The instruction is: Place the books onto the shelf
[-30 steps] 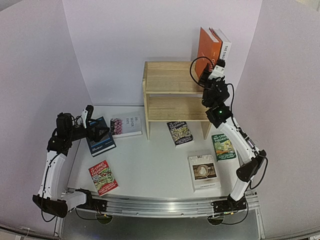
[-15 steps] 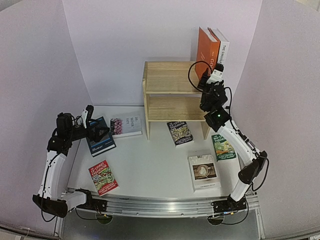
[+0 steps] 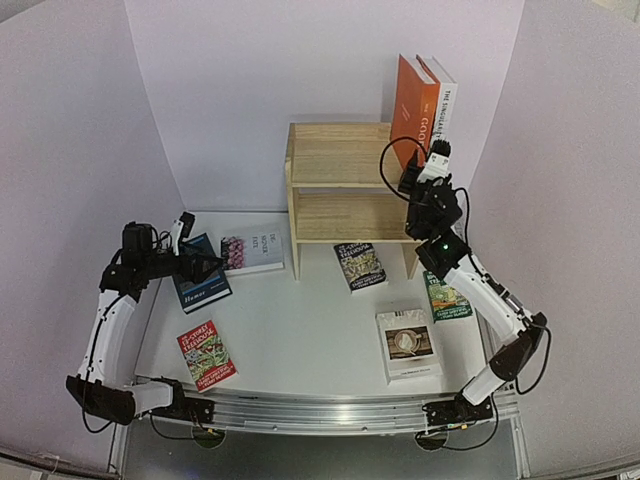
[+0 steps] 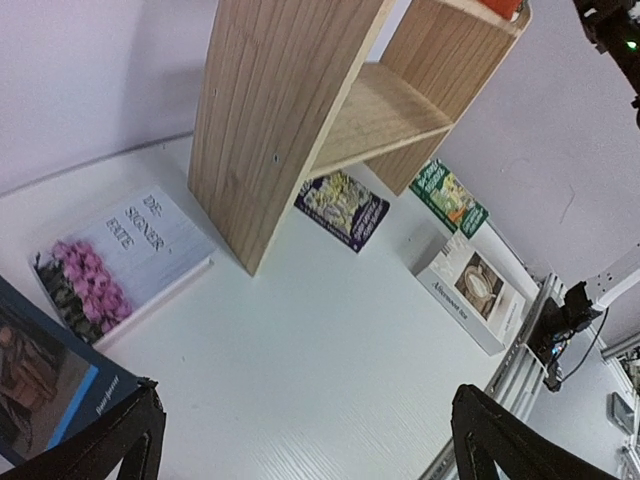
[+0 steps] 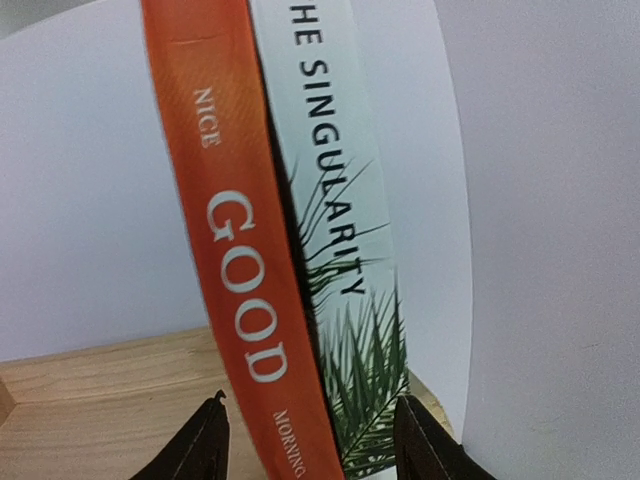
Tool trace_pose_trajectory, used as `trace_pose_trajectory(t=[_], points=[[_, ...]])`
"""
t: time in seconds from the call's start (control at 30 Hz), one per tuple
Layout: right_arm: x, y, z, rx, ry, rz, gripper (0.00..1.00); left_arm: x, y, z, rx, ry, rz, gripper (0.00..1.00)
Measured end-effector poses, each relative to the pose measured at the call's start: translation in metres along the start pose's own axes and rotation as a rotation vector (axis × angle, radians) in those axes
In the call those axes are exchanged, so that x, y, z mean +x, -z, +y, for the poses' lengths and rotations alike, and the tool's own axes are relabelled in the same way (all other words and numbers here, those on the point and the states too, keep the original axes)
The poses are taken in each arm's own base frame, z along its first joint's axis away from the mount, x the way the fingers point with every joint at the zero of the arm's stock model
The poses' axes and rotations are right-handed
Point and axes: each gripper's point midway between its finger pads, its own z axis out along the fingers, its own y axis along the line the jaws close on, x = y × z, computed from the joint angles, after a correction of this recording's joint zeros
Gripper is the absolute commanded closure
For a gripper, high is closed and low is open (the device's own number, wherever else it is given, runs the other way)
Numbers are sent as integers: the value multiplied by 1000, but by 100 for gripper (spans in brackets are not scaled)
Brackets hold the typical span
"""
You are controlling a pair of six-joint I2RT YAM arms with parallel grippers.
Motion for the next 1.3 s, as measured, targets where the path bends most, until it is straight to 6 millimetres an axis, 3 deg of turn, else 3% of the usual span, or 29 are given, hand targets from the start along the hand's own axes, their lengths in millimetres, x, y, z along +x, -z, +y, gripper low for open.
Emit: trace_pose_trajectory(t=[0.23, 0.37, 0.57, 0.63, 0.77, 0.83, 0.93, 1.0, 1.13, 1.3], points=[[26, 35, 30, -299, 46, 148, 43, 15, -26, 49, -112, 90, 258, 0], [51, 60, 47, -477, 39, 270, 41, 38, -38, 102, -215, 128, 443, 0], [139, 100, 73, -679, 53, 528, 41, 80, -44, 208, -362, 149, 667, 0], [164, 112, 82, -727, 61, 602, 41, 88, -49, 231, -371, 105, 717, 0], [204, 130, 101, -799, 58, 720, 41, 102, -57, 259, -402, 12, 820, 0], [220, 137, 108, -829, 49, 768, 41, 94, -64, 276, -423, -24, 834, 0], [243, 147, 119, -855, 38, 831, 41, 58, -90, 320, -507, -101, 737, 0], [257, 153, 124, -867, 33, 872, 41, 45, -106, 345, -554, -131, 672, 0], [280, 168, 135, -893, 19, 945, 41, 47, -125, 372, -588, -122, 596, 0], [291, 188, 147, -934, 5, 1000, 41, 43, -147, 402, -580, -12, 449, 0]])
